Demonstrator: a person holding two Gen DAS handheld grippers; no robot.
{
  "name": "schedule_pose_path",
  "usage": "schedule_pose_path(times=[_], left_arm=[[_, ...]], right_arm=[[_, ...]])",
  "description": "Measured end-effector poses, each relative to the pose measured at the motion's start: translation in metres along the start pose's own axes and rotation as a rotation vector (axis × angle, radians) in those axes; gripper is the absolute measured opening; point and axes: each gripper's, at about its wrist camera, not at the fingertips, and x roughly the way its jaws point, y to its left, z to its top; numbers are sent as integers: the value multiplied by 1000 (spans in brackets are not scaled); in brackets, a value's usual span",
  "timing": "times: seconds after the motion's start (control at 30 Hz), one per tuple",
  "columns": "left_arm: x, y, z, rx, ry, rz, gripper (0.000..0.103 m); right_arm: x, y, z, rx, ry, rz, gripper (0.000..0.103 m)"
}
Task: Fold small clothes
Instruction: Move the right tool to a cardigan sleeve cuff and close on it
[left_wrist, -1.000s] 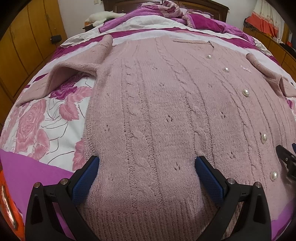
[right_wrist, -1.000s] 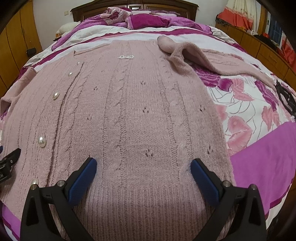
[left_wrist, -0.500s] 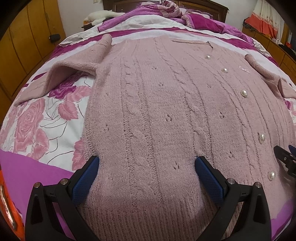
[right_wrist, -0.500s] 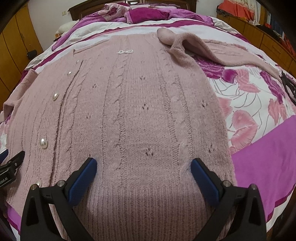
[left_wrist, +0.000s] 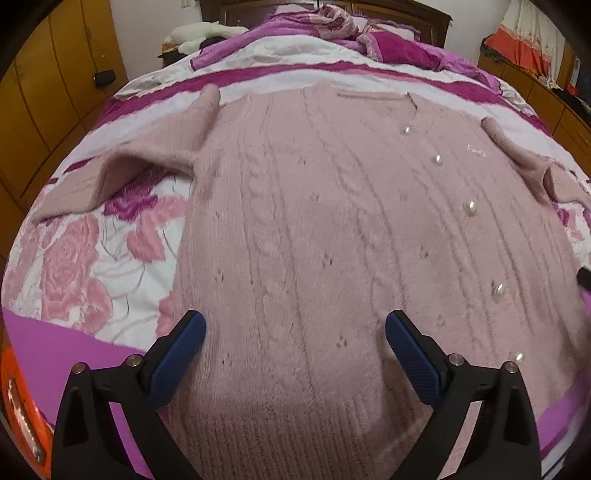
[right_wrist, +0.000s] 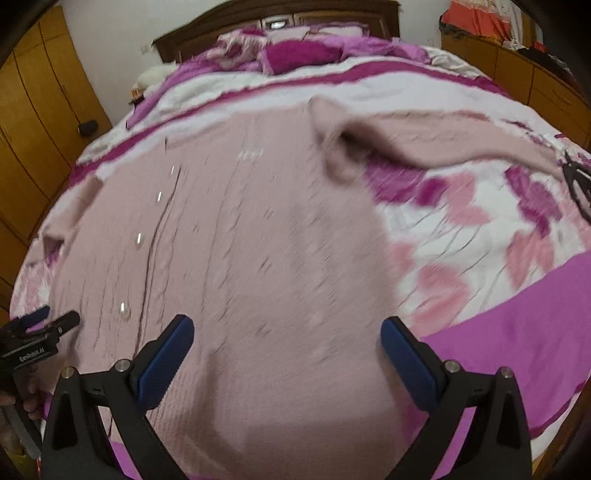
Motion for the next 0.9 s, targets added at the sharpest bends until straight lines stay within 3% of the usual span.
schedule_pose_path(times=[0.2, 0.53, 0.77, 0.87, 0.9], left_arm=[[0, -1, 22, -29, -28, -3, 81], [23, 5, 34, -68, -11, 29, 80], [40, 1, 32, -51, 14, 58, 79], [43, 0, 31, -51, 17, 60, 79], [44, 1, 30, -55, 19, 57, 80]], right_arm=[[-13, -70, 42, 120, -86, -39, 103], [9, -183, 93, 313, -151, -160, 98], [30, -231, 124, 445, -218, -144, 93], [41, -249, 135, 515, -239, -143, 81], [42, -252, 137, 524, -244, -150, 69]])
